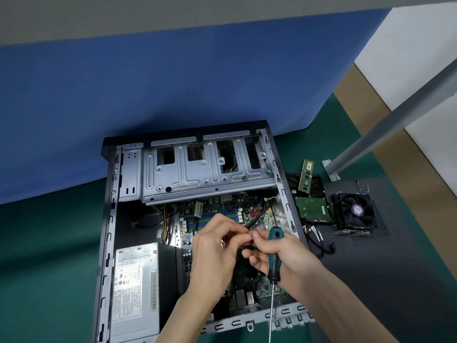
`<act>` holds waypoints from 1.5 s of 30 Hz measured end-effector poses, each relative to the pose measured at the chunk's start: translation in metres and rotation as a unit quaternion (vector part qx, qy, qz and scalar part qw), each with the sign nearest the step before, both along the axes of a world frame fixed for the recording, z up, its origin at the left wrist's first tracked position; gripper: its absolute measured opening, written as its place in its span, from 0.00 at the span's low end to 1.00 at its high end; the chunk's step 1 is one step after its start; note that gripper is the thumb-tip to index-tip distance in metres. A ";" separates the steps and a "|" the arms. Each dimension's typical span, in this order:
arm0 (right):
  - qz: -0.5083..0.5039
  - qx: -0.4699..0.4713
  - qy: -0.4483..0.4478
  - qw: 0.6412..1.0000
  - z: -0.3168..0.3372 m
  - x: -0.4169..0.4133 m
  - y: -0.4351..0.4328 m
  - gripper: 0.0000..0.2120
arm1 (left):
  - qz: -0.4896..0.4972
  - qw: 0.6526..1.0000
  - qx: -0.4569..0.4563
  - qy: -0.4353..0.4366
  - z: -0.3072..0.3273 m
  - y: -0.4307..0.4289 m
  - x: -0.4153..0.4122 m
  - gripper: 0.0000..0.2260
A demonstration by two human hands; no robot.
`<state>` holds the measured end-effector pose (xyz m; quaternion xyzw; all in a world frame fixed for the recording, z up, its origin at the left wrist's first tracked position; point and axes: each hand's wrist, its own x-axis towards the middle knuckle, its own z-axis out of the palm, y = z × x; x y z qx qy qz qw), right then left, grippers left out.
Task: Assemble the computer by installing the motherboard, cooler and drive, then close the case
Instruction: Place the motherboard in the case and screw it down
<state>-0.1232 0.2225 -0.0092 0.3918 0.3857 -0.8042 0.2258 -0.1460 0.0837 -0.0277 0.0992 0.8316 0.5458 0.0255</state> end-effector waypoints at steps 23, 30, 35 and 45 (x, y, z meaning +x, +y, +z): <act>0.008 0.599 0.106 0.794 0.010 -0.011 0.061 0.14 | -0.170 0.961 -0.207 -0.072 -0.069 0.071 -0.007 0.06; 0.067 0.655 0.087 0.748 -0.037 -0.012 0.057 0.21 | -0.241 0.908 -0.336 0.073 -0.095 0.085 -0.032 0.10; 0.039 0.655 0.113 0.746 -0.047 -0.008 0.054 0.19 | -0.253 0.899 -0.345 0.093 -0.107 0.078 -0.044 0.11; 0.025 0.664 0.151 0.732 -0.055 -0.005 0.053 0.18 | -0.234 0.925 -0.279 -0.108 -0.114 0.094 -0.077 0.12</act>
